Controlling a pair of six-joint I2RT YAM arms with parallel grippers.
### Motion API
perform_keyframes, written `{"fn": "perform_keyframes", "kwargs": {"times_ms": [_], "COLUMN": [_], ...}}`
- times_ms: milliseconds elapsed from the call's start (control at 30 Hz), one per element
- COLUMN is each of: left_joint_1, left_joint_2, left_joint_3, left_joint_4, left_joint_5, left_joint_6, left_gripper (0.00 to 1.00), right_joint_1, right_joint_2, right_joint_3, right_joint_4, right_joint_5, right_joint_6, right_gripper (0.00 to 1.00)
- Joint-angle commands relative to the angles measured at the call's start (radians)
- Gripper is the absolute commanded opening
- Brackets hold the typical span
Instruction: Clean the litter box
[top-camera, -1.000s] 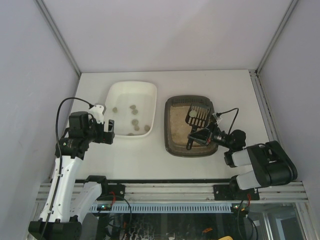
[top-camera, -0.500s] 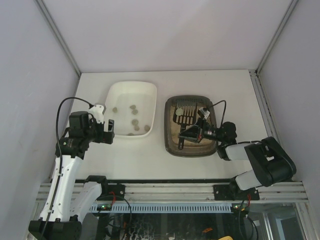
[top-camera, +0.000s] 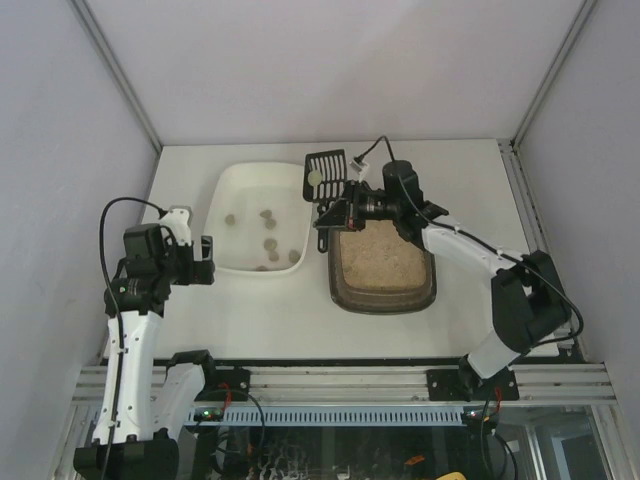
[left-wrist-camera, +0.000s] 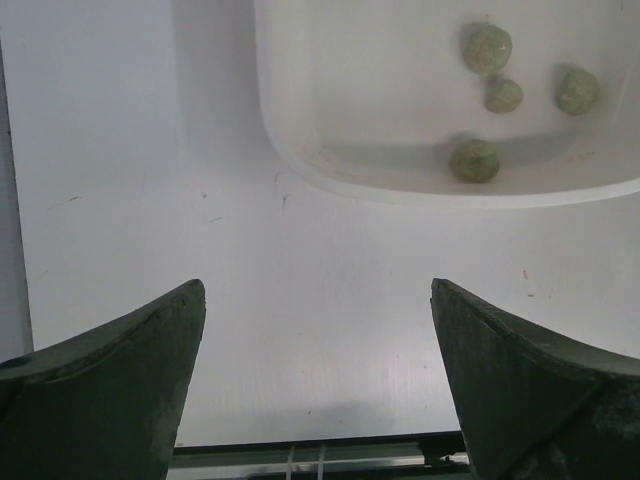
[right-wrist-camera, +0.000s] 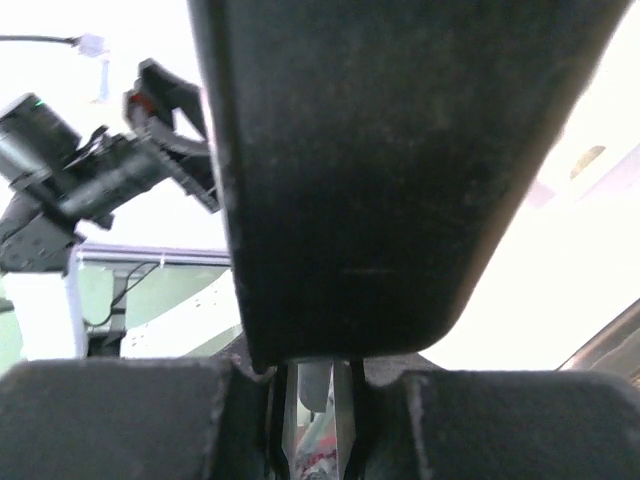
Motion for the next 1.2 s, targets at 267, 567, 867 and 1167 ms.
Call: {"fn": "perform_keyframes", "kwargs": {"times_ms": [267,567,867,1167], "left_joint_1": [0.033,0.034,0.035,0.035], "left_joint_2": [-0.041,-0.037,-0.015,-0.003], "left_joint_3": [-0.007,-0.007,-0.006,-0.006], "left_joint_4": [0.024,0.028,0.029,0.029], "left_joint_5": [-0.006,-0.021,-0.028,-0.026], "left_joint_6": [0.012,0.006,0.002,0.004], "left_gripper": [0.97,0.97,0.97,0.97], "right_joint_1": [0.248,0.437,0.461,0.292], "right_joint_2": [0.415,0.593,0.543,0.187], "right_joint_3": [0.707,0.983,0.925,0.535], "right_joint_4": [-0.980,-1.119,-1.049,-0.791], "right_joint_5": [0.686,1.232,1.299,0.878], "right_joint_6": [-0.542,-0.686,-0.694,-0.546], "right_gripper": [0.00,0.00,0.00,0.00]}}
